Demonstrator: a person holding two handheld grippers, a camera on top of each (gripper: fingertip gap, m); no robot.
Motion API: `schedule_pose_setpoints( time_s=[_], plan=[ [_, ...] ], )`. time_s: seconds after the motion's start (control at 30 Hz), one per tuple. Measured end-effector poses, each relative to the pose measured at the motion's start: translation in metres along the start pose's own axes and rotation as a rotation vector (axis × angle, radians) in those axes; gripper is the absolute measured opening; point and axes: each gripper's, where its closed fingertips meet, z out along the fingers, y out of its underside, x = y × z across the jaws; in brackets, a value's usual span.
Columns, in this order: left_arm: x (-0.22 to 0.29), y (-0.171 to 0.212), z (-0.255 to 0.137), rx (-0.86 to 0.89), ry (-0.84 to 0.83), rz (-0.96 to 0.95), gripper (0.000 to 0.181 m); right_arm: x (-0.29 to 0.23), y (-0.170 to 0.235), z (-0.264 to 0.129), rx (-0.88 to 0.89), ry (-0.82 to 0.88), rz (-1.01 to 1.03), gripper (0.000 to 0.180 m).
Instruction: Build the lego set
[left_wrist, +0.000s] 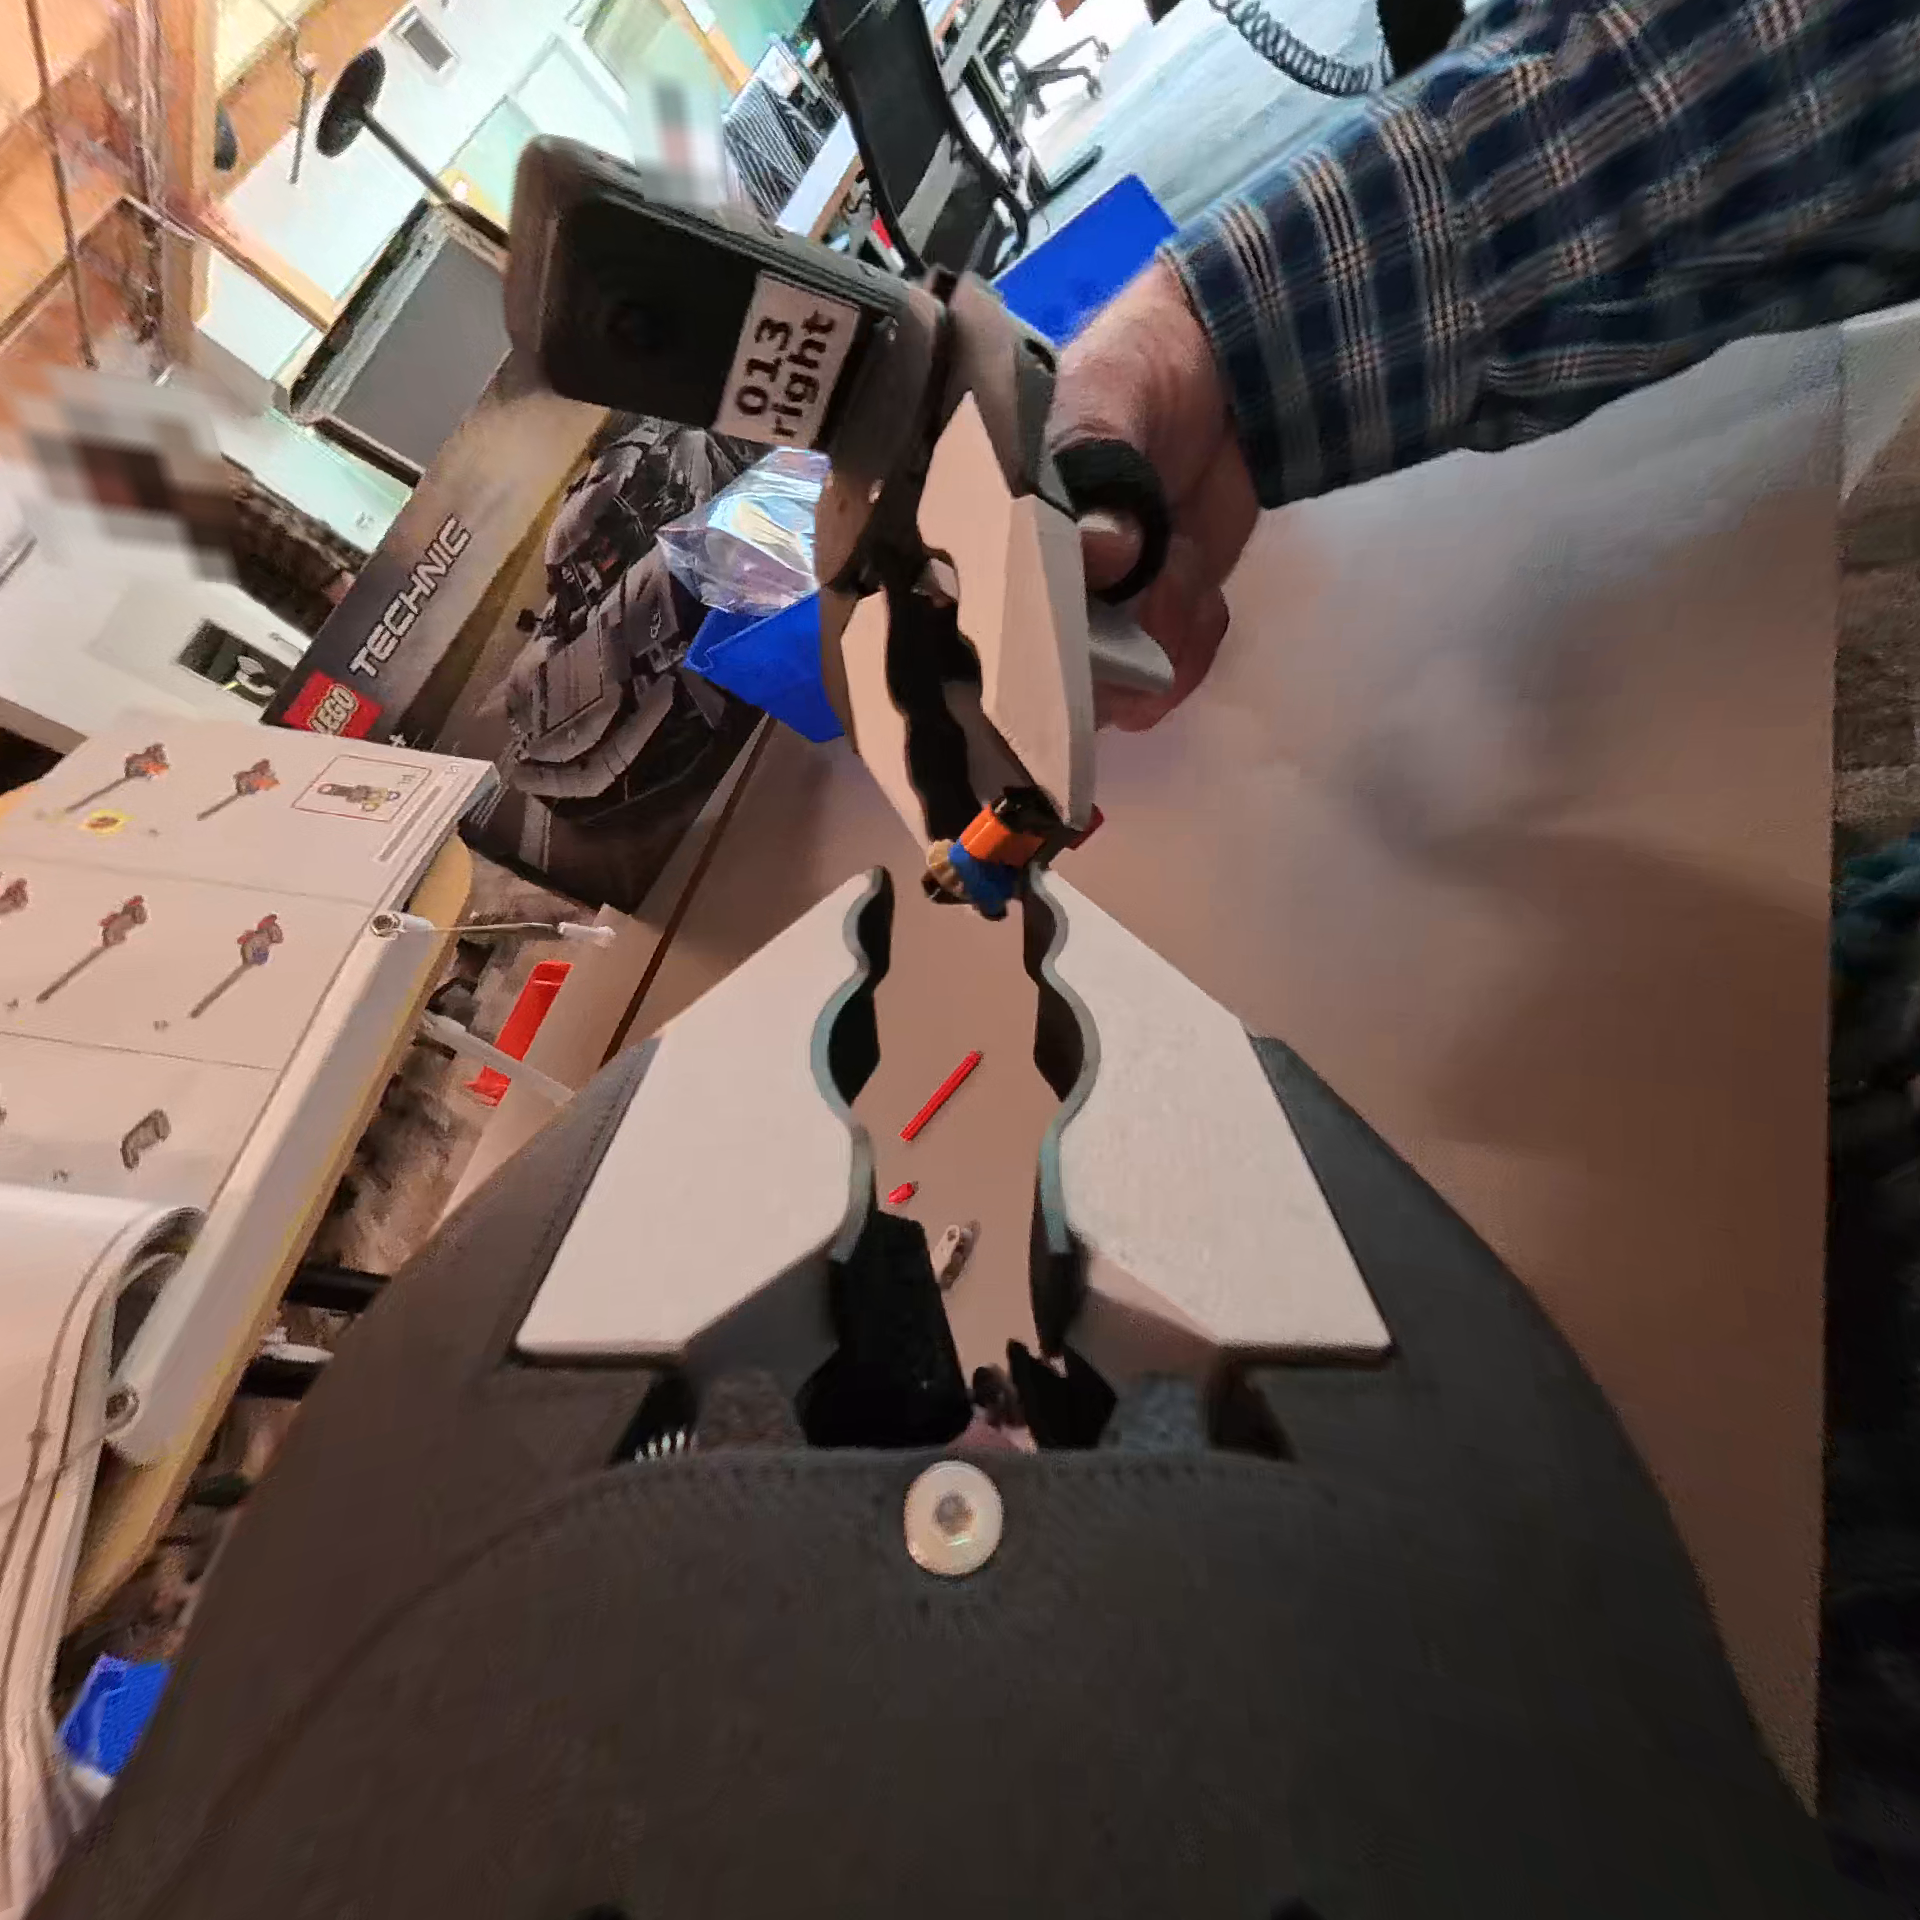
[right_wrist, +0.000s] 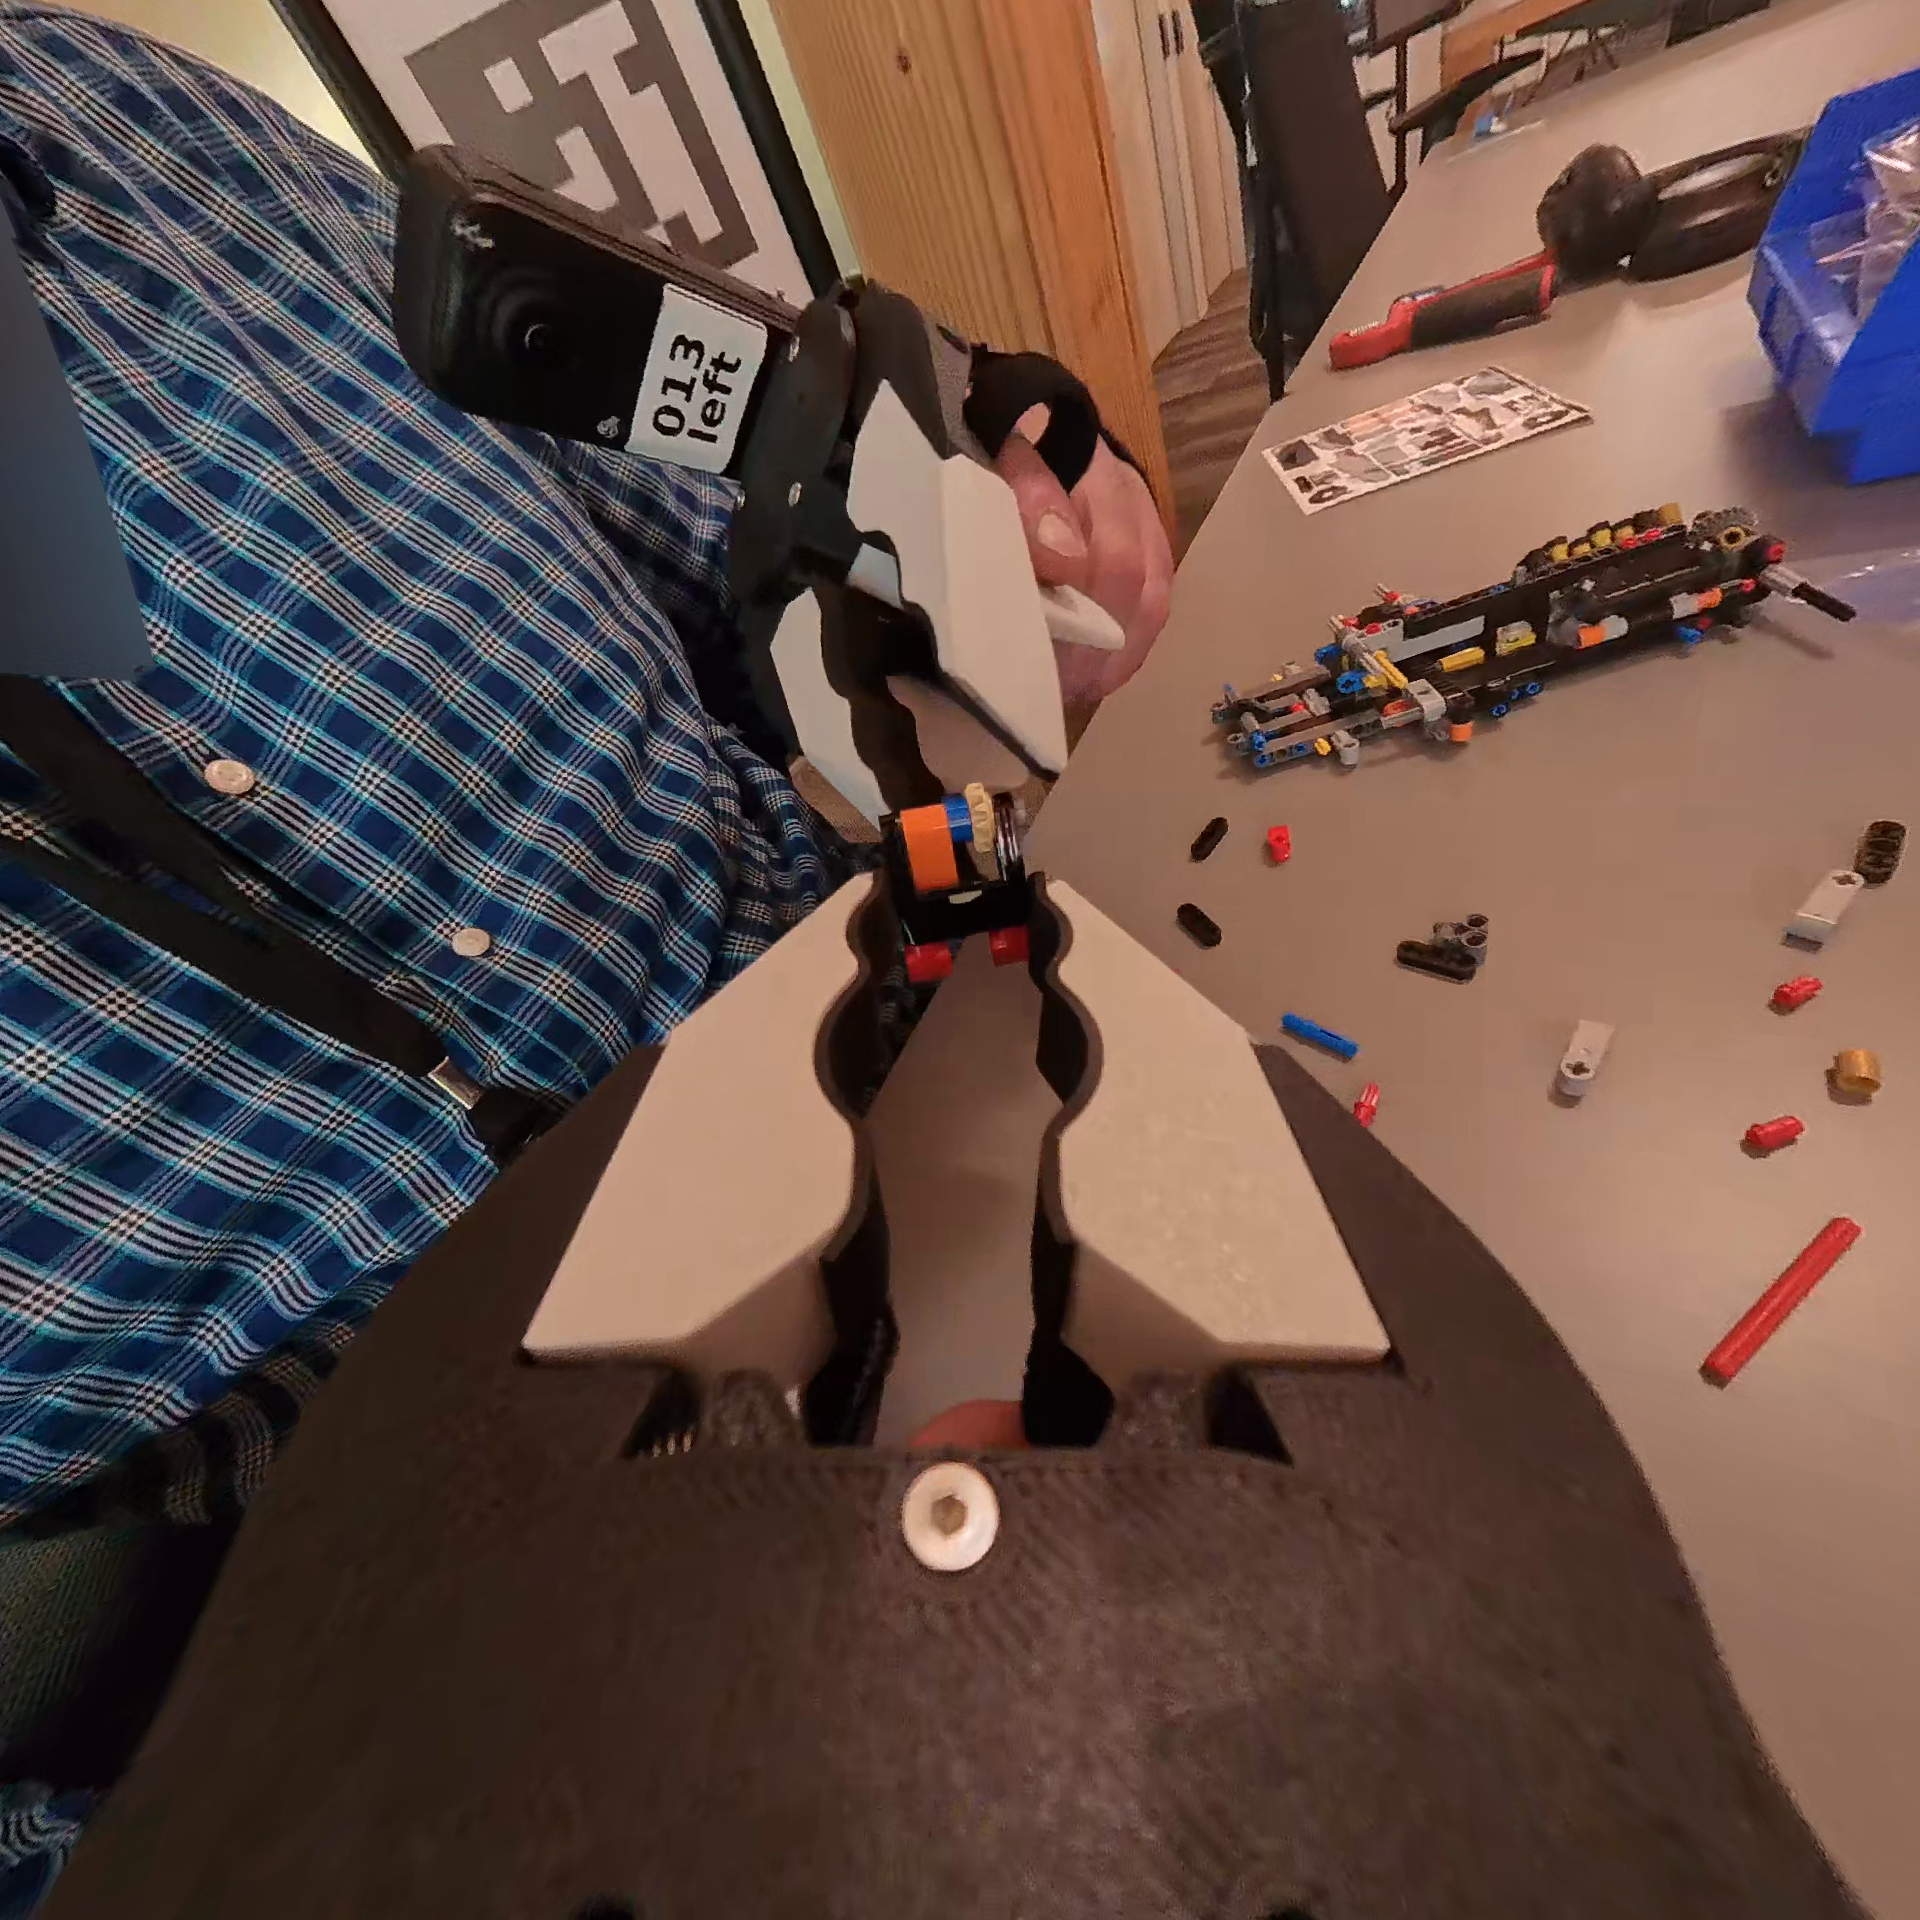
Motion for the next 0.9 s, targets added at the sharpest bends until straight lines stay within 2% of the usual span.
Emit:
schedule_pose_setpoints(
  time_s=[0.1, 0.33, 0.5, 0.73, 0.9],
  plan=[
    [0.000, -0.002, -0.004, 0.017, 0.006, 0.038, 0.014, 0.001, -0.003, 0.002, -0.026, -0.006, 0.008, 0.021],
    [-0.003, 0.003, -0.010, 0.003, 0.022, 0.090, 0.011, 0.004, -0.004, 0.006, -0.087, 0.003, 0.001, 0.022],
    [-0.010, 0.008, -0.015, 0.029, -0.026, 0.073, 0.010, 0.011, -0.011, 0.009, -0.134, 0.105, -0.066, 0.022],
    [-0.029, 0.008, -0.024, 0.107, -0.175, 0.027, 0.005, 0.025, -0.033, 0.002, -0.077, 0.416, -0.250, 0.038],
    [-0.035, 0.010, -0.023, 0.119, -0.185, -0.013, 0.003, 0.032, -0.034, -0.002, -0.189, 0.749, -0.504, 0.035]
  ],
)
